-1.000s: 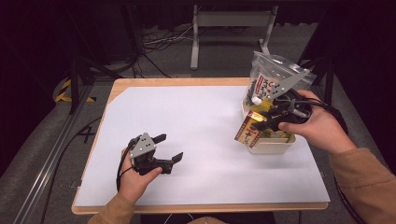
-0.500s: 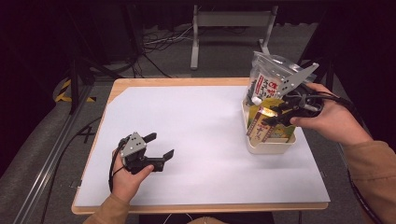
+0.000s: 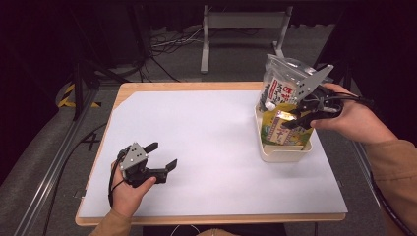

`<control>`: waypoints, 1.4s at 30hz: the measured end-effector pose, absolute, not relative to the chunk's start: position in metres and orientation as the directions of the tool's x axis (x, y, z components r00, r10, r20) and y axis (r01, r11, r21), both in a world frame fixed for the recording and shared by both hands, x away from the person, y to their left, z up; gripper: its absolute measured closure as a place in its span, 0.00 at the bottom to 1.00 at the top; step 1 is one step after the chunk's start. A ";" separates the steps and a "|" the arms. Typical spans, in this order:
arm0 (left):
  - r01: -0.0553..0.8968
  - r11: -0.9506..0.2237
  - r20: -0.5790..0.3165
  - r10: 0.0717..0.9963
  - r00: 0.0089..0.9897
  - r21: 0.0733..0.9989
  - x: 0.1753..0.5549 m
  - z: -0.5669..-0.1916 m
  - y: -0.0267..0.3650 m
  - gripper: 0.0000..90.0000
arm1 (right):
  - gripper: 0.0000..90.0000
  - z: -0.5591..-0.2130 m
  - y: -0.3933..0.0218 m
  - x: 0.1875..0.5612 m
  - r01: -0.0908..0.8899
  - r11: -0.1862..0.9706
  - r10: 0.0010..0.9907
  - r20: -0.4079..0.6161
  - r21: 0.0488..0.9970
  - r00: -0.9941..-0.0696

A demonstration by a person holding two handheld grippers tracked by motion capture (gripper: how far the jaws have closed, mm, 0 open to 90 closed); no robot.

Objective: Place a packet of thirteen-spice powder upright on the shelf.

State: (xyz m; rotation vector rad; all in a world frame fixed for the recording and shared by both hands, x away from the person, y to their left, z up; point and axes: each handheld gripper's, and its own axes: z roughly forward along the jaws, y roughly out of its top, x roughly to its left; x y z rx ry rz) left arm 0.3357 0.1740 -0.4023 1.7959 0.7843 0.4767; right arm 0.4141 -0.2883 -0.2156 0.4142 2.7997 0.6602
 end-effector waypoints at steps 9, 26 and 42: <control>0.295 -0.210 -0.057 0.719 0.693 0.932 0.334 -0.404 0.177 0.13 | 0.76 -0.221 -0.290 0.421 0.177 0.879 0.276 -0.168 0.443 -0.946; 0.295 -0.222 -0.050 0.716 0.697 0.929 0.337 -0.405 0.175 0.13 | 0.76 -0.234 -0.290 0.421 0.141 0.909 0.222 -0.168 0.391 -0.961; 0.304 -0.229 -0.051 0.717 0.695 0.925 0.338 -0.406 0.175 0.13 | 0.75 -0.244 -0.290 0.420 0.112 0.929 0.172 -0.143 0.353 -0.975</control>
